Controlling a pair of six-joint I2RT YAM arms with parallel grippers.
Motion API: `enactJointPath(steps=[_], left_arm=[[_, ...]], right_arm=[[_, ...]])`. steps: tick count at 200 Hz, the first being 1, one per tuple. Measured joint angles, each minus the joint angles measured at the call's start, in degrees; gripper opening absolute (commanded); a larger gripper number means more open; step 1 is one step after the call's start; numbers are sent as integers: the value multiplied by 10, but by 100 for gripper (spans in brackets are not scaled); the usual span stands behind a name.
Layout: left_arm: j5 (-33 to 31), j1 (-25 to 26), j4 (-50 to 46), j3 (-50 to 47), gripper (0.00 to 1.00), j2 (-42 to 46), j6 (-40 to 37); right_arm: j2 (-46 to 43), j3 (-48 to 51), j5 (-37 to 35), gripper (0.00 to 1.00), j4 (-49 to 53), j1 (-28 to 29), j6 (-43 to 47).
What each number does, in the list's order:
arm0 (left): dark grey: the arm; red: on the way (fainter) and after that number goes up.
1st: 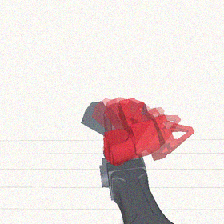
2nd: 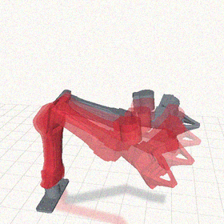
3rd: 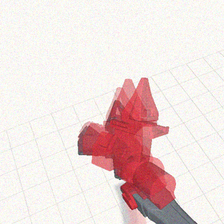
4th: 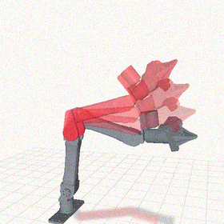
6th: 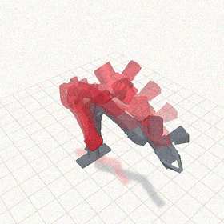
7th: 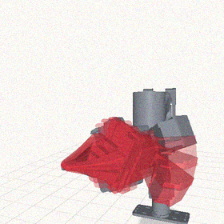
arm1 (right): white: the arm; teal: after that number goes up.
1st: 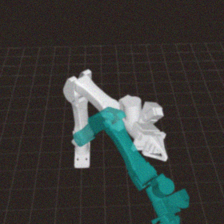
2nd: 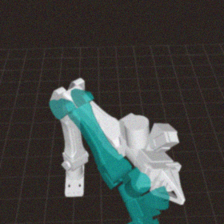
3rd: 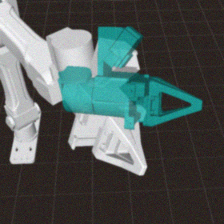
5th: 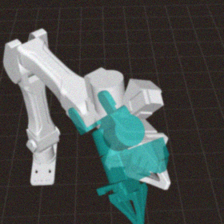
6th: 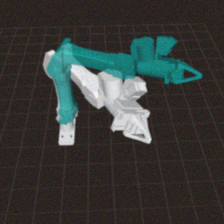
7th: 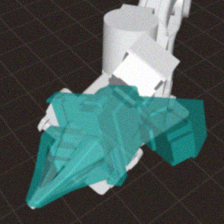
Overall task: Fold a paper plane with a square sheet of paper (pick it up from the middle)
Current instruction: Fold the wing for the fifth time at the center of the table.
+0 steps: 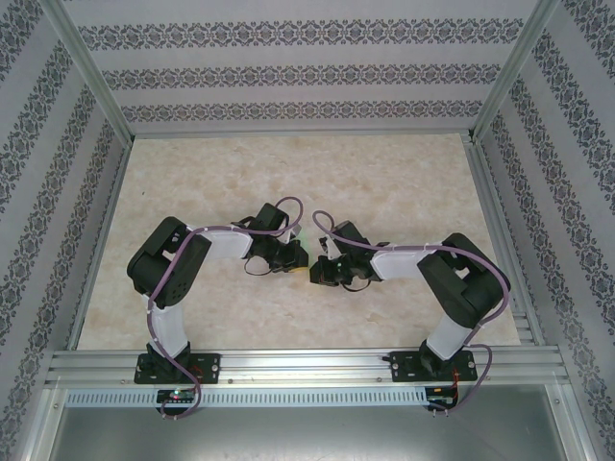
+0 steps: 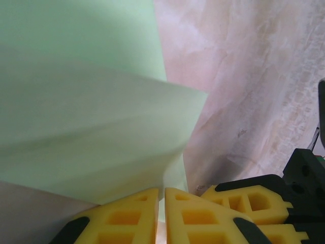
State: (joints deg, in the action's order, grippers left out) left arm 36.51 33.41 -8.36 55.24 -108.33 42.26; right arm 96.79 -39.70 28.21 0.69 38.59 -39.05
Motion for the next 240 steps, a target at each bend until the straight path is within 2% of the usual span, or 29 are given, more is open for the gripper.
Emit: enactJointPath(steps=[60, 113, 152, 199, 240], left_arm=[[-4, 1, -3, 2, 14, 0, 0], [-4, 1, -5, 3, 14, 0, 0], [-4, 1, -7, 5, 14, 0, 0], [-3, 1, -11, 8, 14, 0, -3], [-22, 0, -30, 12, 16, 23, -35]], right_arm=[[-56, 51, 0, 9, 19, -4, 2], [-101, 29, -3, 10, 57, -11, 3], [-58, -29, -2, 8, 51, -12, 17], [3, -31, -3, 8, 53, -12, 19], [10, -31, -3, 7, 50, -12, 28]])
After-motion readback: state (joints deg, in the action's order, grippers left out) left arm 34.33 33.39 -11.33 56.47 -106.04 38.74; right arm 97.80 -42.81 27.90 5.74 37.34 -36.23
